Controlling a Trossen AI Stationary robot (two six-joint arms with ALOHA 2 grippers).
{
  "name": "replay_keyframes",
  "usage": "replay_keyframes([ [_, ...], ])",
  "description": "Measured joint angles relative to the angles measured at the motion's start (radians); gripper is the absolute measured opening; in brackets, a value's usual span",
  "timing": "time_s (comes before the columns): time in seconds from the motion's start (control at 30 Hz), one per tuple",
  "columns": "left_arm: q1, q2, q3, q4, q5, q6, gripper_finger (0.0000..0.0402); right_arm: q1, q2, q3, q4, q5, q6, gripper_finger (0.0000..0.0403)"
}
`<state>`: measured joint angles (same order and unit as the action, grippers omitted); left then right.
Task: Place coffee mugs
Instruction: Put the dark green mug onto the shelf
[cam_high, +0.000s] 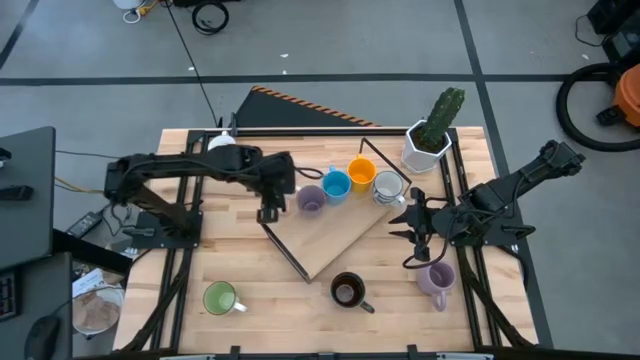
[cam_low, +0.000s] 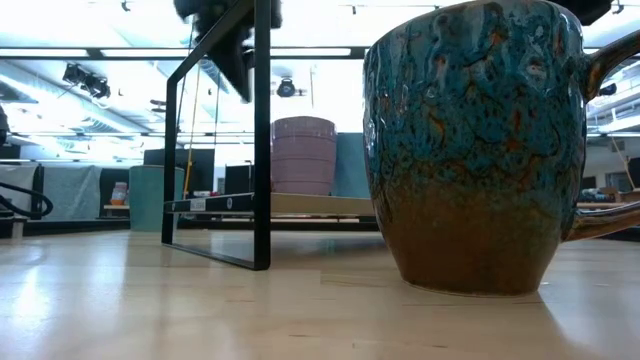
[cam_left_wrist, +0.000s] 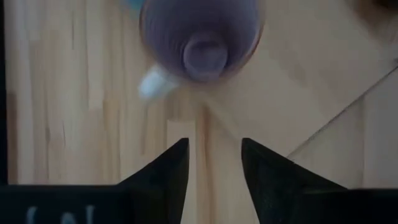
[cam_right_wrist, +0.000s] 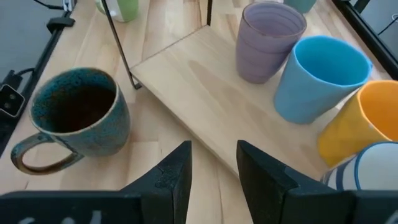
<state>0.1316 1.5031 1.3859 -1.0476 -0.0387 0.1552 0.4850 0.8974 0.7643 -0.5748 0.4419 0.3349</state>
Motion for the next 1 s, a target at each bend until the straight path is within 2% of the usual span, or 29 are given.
replay_keyframes([
  [0.3, 0.231, -0.153, -0.214, 0.006, -0.057, -0.084, 0.0142, 0.000, 0.000, 0.000, 0.007, 0.009, 0.005, 0.0132],
  [0.6, 0.491, -0.128, -0.243, -0.024, -0.231, -0.145, 0.0142, 0.000, 0.000, 0.000, 0.035, 0.010, -0.022, 0.0132],
  [0.77, 0.564, -0.107, -0.238, -0.044, -0.247, -0.139, 0.0159, -0.001, 0.000, 0.000, 0.035, 0.010, -0.036, 0.0132],
  [1.0, 0.598, -0.042, -0.259, -0.050, -0.280, -0.097, 0.0205, -0.001, 0.000, 0.000, 0.036, 0.010, -0.041, 0.0132],
])
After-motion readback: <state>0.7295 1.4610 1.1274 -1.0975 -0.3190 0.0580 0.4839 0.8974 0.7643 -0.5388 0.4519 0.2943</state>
